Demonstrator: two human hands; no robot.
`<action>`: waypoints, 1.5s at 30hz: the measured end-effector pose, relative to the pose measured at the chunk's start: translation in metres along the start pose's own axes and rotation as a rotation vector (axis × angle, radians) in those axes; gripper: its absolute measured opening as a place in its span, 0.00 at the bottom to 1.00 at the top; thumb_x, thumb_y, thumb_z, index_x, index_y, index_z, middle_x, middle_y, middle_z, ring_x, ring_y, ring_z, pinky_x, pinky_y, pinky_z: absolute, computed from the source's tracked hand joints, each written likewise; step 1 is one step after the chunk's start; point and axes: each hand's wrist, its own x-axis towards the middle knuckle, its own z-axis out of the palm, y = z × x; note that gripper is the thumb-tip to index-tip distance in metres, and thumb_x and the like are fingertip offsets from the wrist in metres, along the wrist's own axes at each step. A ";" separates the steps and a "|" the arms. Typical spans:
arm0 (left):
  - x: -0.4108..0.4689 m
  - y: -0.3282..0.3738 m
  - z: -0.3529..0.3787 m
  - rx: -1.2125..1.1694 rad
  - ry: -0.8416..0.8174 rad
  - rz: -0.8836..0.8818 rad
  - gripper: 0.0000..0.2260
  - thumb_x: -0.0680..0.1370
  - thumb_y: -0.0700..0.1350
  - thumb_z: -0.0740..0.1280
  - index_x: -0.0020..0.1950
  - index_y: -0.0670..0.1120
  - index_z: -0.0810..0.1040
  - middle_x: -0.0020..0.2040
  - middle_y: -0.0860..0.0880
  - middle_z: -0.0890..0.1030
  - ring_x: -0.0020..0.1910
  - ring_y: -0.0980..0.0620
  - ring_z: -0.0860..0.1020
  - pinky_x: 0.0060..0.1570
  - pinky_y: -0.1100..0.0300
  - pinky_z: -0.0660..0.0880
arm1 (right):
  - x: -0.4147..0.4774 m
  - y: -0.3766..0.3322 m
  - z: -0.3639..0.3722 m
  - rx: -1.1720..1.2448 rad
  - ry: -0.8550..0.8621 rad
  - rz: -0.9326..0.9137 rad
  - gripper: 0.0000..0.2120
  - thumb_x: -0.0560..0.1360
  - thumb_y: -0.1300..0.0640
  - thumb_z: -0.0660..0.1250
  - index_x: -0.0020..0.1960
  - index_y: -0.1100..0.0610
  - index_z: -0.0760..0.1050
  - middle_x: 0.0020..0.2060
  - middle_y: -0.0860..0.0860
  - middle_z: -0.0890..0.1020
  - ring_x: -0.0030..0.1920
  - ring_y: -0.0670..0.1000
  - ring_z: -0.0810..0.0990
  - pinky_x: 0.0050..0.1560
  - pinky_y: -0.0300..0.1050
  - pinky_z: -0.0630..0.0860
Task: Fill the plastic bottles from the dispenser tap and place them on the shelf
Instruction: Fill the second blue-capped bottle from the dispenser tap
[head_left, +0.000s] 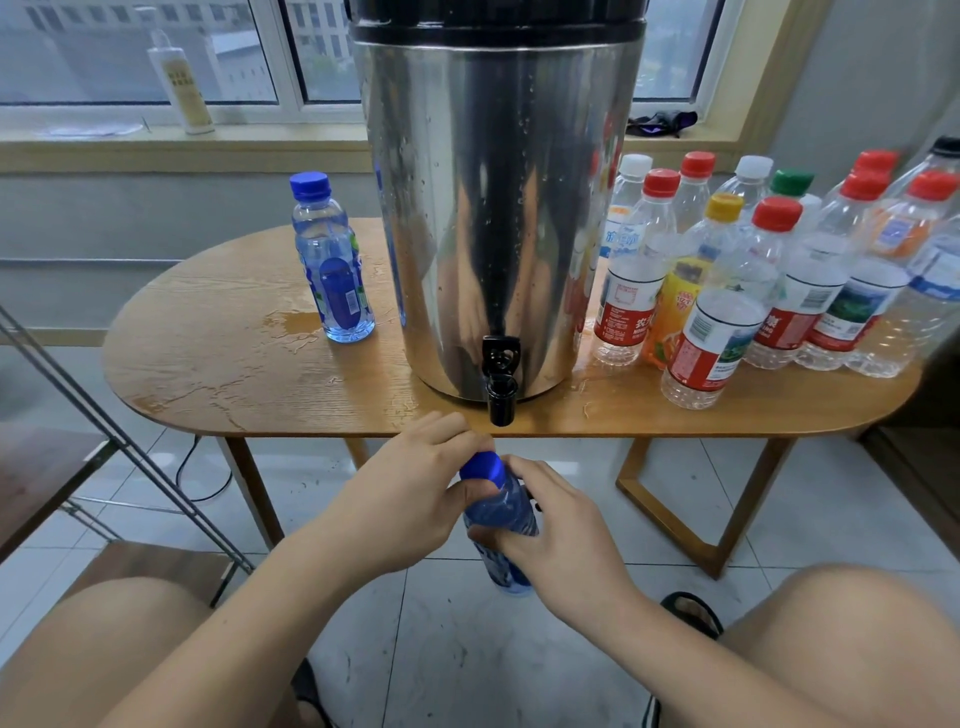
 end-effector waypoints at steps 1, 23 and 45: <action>-0.001 0.000 0.000 -0.003 -0.004 0.017 0.15 0.85 0.53 0.68 0.72 0.54 0.78 0.60 0.59 0.75 0.58 0.59 0.68 0.53 0.74 0.64 | 0.000 0.000 -0.001 0.006 0.000 -0.003 0.29 0.72 0.44 0.83 0.69 0.37 0.75 0.60 0.33 0.80 0.61 0.42 0.80 0.62 0.48 0.80; -0.026 -0.044 0.014 -0.448 -0.046 -0.171 0.30 0.72 0.64 0.81 0.71 0.62 0.77 0.64 0.65 0.83 0.64 0.62 0.81 0.61 0.53 0.82 | 0.003 -0.010 -0.028 0.191 0.010 0.052 0.29 0.71 0.45 0.83 0.69 0.36 0.77 0.60 0.33 0.84 0.59 0.39 0.82 0.57 0.41 0.81; -0.033 -0.031 0.002 -0.593 0.239 -0.171 0.26 0.68 0.57 0.80 0.65 0.55 0.81 0.57 0.58 0.88 0.56 0.53 0.86 0.53 0.55 0.83 | 0.002 -0.008 -0.034 0.358 -0.051 0.018 0.29 0.71 0.34 0.79 0.69 0.40 0.78 0.61 0.42 0.86 0.62 0.47 0.85 0.61 0.48 0.82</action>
